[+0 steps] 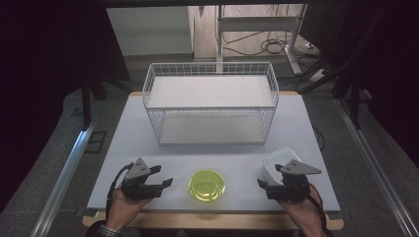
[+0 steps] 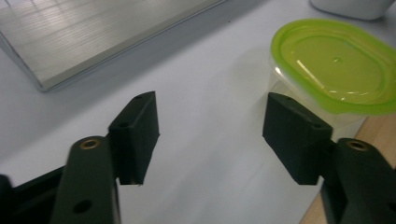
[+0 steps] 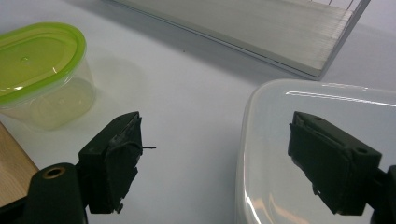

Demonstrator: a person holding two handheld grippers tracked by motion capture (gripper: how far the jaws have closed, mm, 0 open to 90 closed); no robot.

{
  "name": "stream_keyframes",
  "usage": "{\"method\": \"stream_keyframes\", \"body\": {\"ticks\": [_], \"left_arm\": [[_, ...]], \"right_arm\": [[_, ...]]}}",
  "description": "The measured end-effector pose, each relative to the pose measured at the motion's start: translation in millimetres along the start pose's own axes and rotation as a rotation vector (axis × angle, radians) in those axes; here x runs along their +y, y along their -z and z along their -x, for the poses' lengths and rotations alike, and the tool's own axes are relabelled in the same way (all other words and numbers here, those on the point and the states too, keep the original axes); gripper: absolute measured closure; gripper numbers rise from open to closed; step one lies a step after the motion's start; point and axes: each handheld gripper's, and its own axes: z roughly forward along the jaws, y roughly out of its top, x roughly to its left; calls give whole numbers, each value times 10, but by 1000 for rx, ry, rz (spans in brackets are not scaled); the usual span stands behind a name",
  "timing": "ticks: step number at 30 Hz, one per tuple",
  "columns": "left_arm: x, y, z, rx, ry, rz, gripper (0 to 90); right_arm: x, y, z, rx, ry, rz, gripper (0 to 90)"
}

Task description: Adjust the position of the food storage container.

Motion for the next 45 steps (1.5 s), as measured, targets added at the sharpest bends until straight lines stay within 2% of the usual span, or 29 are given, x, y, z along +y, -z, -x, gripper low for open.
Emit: {"method": "stream_keyframes", "body": {"ticks": [4, 9, 11, 14, 15, 16, 18, 20, 21, 22, 25, 28, 32, 39, 45], "left_arm": [[30, 14, 34, -16, 1, 12, 417], [88, 27, 105, -48, 4, 28, 545], [133, 10, 179, -73, -8, 30, 603], [158, -5, 221, -89, -10, 35, 690], [173, -14, 241, -100, -12, 36, 690], [205, -36, 285, -115, -23, 28, 745], [224, -55, 314, -123, -27, 23, 805], [255, -88, 362, -141, -31, 16, 827], [283, -118, 410, -151, -41, 5, 884], [300, -135, 437, -150, -47, 2, 900], [331, -167, 489, -157, -56, -1, 900], [371, -216, 563, -181, -66, 1, 900], [422, -308, 670, -231, -73, 10, 900], [479, -420, 787, -268, -89, 11, 900], [516, -512, 866, -288, -84, -1, 900]], "right_arm": [[1, -1, -5, -2, 2, 0, 178], [3, -7, -14, -6, 4, 0, 177], [3, -12, -18, -8, 6, -2, 177], [2, -15, -20, -12, 8, -5, 178], [2, -15, -20, -12, 8, -5, 178], [1, -19, -23, -13, 7, -8, 178], [1, -22, -25, -14, 7, -9, 178], [1, -24, -26, -14, 7, -10, 178], [0, -29, -29, -17, 9, -13, 178], [0, -30, -29, -18, 9, -13, 178], [0, -30, -31, -19, 12, -16, 177], [0, -28, -29, -21, 13, -14, 177], [0, -25, -26, -23, 13, -12, 177], [3, -26, -30, -27, 12, -9, 177], [6, -37, -36, -28, 12, -9, 177]]}}
